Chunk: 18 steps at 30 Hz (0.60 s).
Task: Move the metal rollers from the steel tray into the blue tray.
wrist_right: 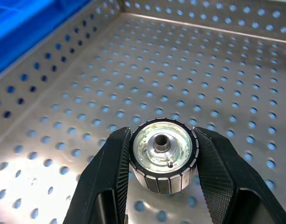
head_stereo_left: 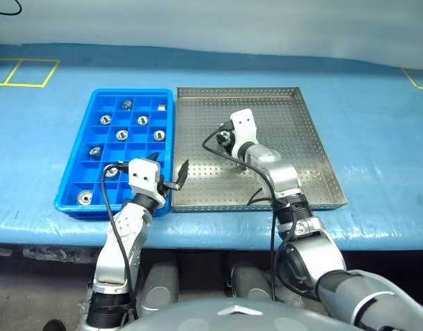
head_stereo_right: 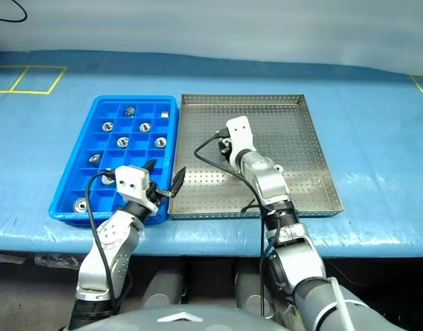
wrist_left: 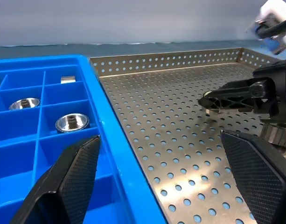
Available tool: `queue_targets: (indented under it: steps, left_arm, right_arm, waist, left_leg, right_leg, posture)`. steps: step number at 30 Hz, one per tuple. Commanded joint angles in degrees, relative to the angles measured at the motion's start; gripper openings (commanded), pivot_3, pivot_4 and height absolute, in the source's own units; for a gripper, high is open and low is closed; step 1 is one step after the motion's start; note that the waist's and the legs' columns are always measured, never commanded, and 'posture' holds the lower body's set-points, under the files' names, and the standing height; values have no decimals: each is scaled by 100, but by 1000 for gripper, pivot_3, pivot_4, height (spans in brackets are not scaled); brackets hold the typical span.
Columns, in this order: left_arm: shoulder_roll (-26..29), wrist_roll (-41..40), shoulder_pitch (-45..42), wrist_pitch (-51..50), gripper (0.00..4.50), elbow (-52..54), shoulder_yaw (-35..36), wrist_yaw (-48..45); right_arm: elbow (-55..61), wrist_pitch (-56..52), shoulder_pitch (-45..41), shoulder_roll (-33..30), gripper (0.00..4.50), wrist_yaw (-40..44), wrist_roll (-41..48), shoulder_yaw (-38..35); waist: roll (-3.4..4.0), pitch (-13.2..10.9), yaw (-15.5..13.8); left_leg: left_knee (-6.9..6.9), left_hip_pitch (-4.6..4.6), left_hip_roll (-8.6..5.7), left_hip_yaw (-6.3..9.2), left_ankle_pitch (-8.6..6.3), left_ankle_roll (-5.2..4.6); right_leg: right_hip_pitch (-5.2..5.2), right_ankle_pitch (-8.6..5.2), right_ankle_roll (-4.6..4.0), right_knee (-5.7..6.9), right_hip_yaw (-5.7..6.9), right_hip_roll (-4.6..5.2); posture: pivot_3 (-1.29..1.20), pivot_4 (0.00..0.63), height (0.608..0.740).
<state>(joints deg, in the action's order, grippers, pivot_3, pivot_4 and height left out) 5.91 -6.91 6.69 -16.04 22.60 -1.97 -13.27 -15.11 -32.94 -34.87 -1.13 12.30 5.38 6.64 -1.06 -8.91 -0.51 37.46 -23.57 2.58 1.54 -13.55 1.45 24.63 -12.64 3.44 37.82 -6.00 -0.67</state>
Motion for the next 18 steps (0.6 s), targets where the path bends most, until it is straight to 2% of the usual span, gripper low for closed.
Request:
queue_targets:
  steps: [1,9,18]
  left_arm:
    - [82,-15,194,198,4500,299,166,63]
    - [29,15,670,290,4500,569,169,283]
    - [-46,75,1237,550,4500,998,354,617]
  right_arm:
    - [706,-25,-26,339,1761,145,85,341]
    - [667,191,-346,1149,1761,257,77,816]
    - [-184,694,-692,1374,1761,534,65,1172]
  waist:
    - [1,-1,-2]
    - [1,-1,-155]
    - [1,-1,-258]
  left_leg:
    - [-5,2,1,0,0,0]
    - [-16,1,-6,2,0,1]
    - [-27,5,-2,2,1,2]
  right_leg:
    - [0,-2,-2,1,0,-1]
    - [0,-9,-13,-7,3,7]
    - [4,-35,-37,-4,7,6]
  posture:
    - [197,150,740]
    - [267,150,740]
    - [407,150,740]
